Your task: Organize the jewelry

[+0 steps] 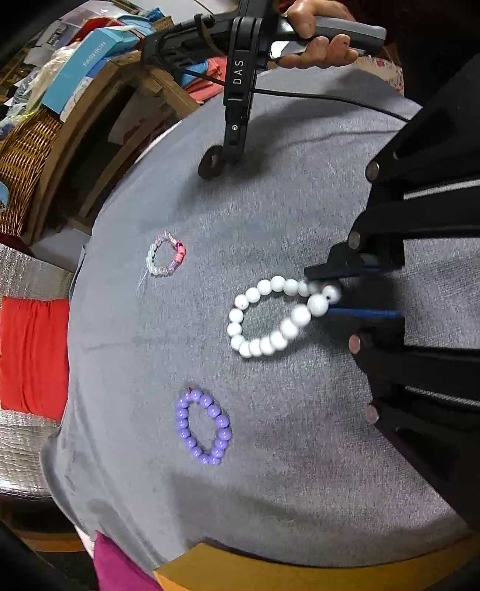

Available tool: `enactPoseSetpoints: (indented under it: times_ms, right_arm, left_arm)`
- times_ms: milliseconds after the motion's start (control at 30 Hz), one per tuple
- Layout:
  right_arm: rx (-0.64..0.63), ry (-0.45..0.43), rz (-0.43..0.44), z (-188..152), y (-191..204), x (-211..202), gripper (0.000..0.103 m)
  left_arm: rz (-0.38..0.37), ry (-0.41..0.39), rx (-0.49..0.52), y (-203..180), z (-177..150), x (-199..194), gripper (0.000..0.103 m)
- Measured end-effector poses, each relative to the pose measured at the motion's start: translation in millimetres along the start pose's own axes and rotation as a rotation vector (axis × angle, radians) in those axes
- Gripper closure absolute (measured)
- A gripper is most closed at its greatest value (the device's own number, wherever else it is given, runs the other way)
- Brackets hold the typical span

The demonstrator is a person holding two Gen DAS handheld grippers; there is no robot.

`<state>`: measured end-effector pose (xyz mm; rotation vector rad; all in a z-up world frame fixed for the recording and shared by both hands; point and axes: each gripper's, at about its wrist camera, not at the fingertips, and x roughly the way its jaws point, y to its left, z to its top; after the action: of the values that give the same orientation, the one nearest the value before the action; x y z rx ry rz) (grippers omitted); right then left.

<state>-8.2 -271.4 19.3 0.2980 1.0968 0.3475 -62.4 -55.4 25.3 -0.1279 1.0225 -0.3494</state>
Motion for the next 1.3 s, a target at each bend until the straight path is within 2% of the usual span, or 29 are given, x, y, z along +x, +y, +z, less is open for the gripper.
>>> enactPoseSetpoints:
  times_ms: [100, 167, 233, 300, 367, 500, 600, 700, 800, 867, 933, 1033, 1067, 1100, 1133, 1300]
  right_arm:
    - [0.027, 0.047, 0.045, 2.0, -12.2, -5.7, 0.08]
    - [0.041, 0.052, 0.044, 2.2, -20.9, -12.0, 0.079]
    - [0.055, 0.043, 0.03, 2.0, -29.2, -20.0, 0.078]
    - [0.085, 0.025, 0.028, 2.1, -40.9, -28.7, 0.071]
    - [0.126, -0.013, 0.02, 3.4, -52.0, -36.4, 0.052]
    - [0.158, -0.059, 0.012, 6.0, -55.5, -36.8, 0.051]
    - [0.13, -0.077, -0.02, 10.8, -43.4, -27.8, 0.051]
    - [0.125, -0.075, -0.049, 16.3, -33.8, -16.0, 0.056]
    - [0.095, -0.1, -0.134, 17.4, -25.6, -7.0, 0.068]
    - [0.082, -0.109, -0.168, 17.3, -24.7, -5.9, 0.083]
    - [0.063, -0.115, -0.19, 17.1, -20.9, -3.4, 0.087]
    - [0.035, -0.12, -0.199, 16.4, -15.1, -2.5, 0.092]
    - [0.036, -0.122, -0.199, 16.0, -14.6, -2.8, 0.092]
    - [0.037, -0.123, -0.197, 15.0, -13.9, -3.0, 0.092]
    - [0.038, -0.123, -0.196, 15.0, -13.9, -2.9, 0.092]
    - [0.057, -0.125, -0.163, 13.3, -17.2, -6.6, 0.092]
  left_arm:
    - [-0.008, 0.003, -0.004, 2.0, 0.3, -2.8, 0.08]
    - [0.001, 0.003, -0.002, 2.3, -0.1, -5.9, 0.076]
    - [0.011, 0.001, -0.002, 2.5, -1.5, -10.6, 0.064]
    - [0.021, -0.01, 0.003, 1.1, -3.4, -16.3, 0.051]
    - [0.04, -0.021, 0.009, 0.3, -4.5, -21.0, 0.047]
    - [0.093, -0.033, -0.009, 3.6, -4.2, -20.8, 0.047]
    - [0.123, -0.039, -0.023, 6.7, -1.1, -16.6, 0.047]
    - [0.129, -0.033, -0.034, 5.4, 2.2, -8.6, 0.047]
    - [0.161, -0.042, -0.009, -2.5, 5.3, -2.2, 0.047]
    - [0.171, -0.051, 0.002, -6.5, 6.4, 0.8, 0.047]
    - [0.183, -0.06, 0.013, -9.9, 7.0, 4.8, 0.047]
    - [0.18, -0.078, 0.043, -14.0, 7.5, 7.4, 0.048]
    - [0.178, -0.084, 0.045, -13.8, 8.1, 8.4, 0.058]
    - [0.174, -0.09, 0.049, -13.9, 8.7, 9.3, 0.073]
    - [0.17, -0.093, 0.051, -13.5, 8.8, 9.9, 0.079]
    - [0.144, -0.106, 0.047, -8.9, 7.5, 6.8, 0.084]
